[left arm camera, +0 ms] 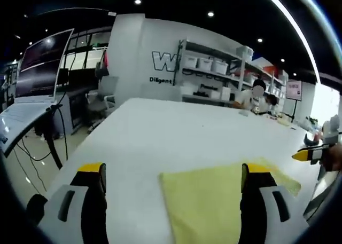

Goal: Fold the garment on the visible template until the final outline fits inside the template.

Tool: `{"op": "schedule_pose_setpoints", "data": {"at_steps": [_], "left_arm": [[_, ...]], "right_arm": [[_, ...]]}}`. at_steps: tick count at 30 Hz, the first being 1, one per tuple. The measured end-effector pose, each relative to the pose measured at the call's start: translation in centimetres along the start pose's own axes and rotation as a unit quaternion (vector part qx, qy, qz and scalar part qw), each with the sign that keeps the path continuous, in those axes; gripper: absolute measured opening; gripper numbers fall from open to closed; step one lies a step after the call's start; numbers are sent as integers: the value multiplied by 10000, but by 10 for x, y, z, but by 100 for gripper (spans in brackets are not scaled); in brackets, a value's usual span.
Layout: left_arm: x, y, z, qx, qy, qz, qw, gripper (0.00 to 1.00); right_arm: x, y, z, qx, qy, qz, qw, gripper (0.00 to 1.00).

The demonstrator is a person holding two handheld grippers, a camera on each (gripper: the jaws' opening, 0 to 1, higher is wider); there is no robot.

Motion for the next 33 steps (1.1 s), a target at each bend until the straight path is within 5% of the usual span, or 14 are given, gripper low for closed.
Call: {"op": "schedule_pose_setpoints", "data": {"at_steps": [5, 12, 33], "left_arm": [[2, -1, -4, -89, 38, -41, 9999, 99], [6, -4, 0, -104, -446, -304, 9985, 99], [-1, -3, -14, -482, -438, -26, 9979, 99]], "right_arm": [[-3, 2, 0, -44, -45, 76, 10000, 99], [-3, 4, 3, -13, -177, 119, 9998, 99], [-4, -2, -2, -123, -252, 132, 9995, 99]]}}
Point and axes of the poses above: the point that each gripper's makers call its tool centre point, and the gripper's own axes: y roughly forward along the fingers, z roughly to its left, x roughly out of its top, the point moved 10 cm from there along -y, roughly backward along the fingers, and after that the axes turned 10 degrees about y, right-handed, at the moved point
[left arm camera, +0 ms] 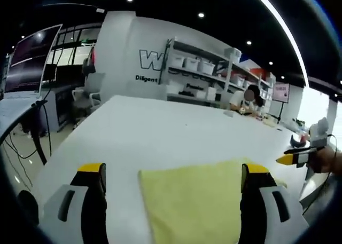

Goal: Fold the garment on the visible template until the final outline fits inside the template.

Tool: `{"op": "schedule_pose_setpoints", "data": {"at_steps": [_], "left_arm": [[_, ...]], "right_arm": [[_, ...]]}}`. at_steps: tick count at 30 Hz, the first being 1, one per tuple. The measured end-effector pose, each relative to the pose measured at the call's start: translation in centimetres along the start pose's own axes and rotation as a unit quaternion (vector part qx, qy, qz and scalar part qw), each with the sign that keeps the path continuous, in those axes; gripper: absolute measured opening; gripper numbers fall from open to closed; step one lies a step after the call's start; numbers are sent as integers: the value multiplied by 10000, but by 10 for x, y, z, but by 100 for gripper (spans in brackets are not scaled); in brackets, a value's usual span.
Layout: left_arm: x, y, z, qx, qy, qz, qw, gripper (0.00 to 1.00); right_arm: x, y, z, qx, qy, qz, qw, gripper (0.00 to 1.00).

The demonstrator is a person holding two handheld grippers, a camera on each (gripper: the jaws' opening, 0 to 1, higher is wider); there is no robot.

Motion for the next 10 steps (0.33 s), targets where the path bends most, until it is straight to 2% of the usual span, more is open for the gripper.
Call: {"op": "schedule_pose_setpoints", "data": {"at_steps": [2, 4, 5, 10], "left_arm": [[-1, -1, 0, 25, -7, 32, 10000, 99], [-1, -2, 5, 180, 335, 130, 9992, 99], [0, -2, 6, 214, 372, 127, 9990, 99], [-1, -2, 5, 180, 193, 108, 9996, 99]], "right_arm": [[-1, 0, -1, 5, 40, 37, 10000, 99], [-2, 1, 0, 35, 77, 60, 9999, 99], [-3, 1, 3, 106, 128, 99, 9998, 99], [-6, 3, 6, 173, 45, 185, 9997, 99]]}}
Point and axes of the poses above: the point that each gripper's makers call its tool centre point, and the gripper's own axes: y roughly forward along the fingers, z roughly to its left, x roughly out of its top, the point moved 10 cm from there along -y, roughly backward along the fingers, and after that the axes turned 10 degrees about y, right-handed, at the moved point
